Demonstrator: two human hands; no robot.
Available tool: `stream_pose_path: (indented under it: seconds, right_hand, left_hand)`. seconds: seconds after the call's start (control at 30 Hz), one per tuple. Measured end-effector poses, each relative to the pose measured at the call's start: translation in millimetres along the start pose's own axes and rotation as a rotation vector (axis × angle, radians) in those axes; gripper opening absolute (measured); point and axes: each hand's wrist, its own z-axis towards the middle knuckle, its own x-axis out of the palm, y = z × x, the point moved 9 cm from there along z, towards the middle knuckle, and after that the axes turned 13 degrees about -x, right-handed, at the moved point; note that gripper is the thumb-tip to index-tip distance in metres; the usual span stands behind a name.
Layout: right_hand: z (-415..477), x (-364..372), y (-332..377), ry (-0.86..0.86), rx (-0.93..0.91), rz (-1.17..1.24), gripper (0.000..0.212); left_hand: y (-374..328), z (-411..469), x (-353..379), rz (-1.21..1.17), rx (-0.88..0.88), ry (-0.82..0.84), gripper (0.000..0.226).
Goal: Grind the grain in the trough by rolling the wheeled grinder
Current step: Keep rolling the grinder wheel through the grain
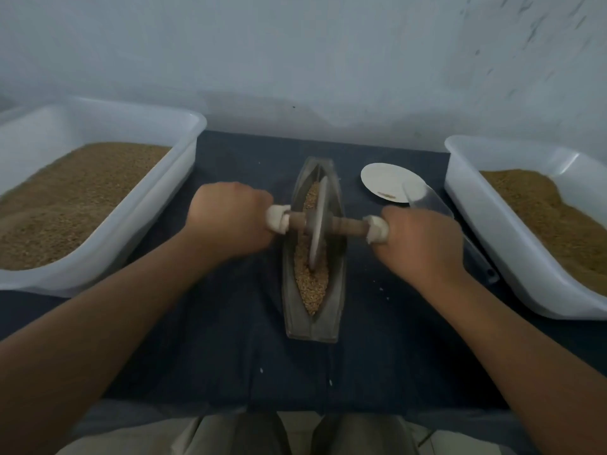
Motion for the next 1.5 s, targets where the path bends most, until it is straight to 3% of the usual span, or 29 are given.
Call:
stream_pose_path:
  seconds: [0.1,0.23,0.43,0.53,0.83,1.07,1.2,1.33,1.43,1.5]
  right_hand:
    - [42,14,-11,-0.045,0.039,-0.05,0.046]
    - [65,24,-14,0.059,0.024,-0.058,0.045]
    - [5,-19,14,-0.029,-0.136,-0.029,0.033]
    - [-3,-16,11,-0.049,-0.111,-0.009,0.033]
    - [64,28,-20,0.036,0.063,-0.036,0.039]
    - [-20,-15,9,-0.051,-0.067,0.035,0.033]
    - [4,-10,6,-0.092,-0.054,-0.006,0.037]
    - [57,25,-16,-0.001,0.032,-0.09,0.044]
    - [70,33,-22,0.061,0.063,-0.048,0.041]
    - [56,19,-12,0.012,0.014,-0.055,0.044]
  left_hand:
    - [0,38,13,-0.053,-0.102,0.084,0.035]
    - [3,41,13,-0.079,-0.141,0.111,0.03]
    - [11,-33,-2,-0.16,-0.026,-0.067,0.05]
    - [10,-30,0,-0.104,-0.002,-0.058,0.056]
    - [-2,53,14,-0.006,-0.145,0.112,0.029]
    - [2,-35,-21,-0.007,0.045,-0.087,0.053]
    - [7,-19,1,-0.015,-0.024,-0.016,0.045]
    - [3,41,18,-0.021,-0.139,0.05,0.032]
    - [1,54,16,-0.036,-0.159,0.079,0.035]
    - [2,36,11,-0.027,-0.135,0.071,0.036]
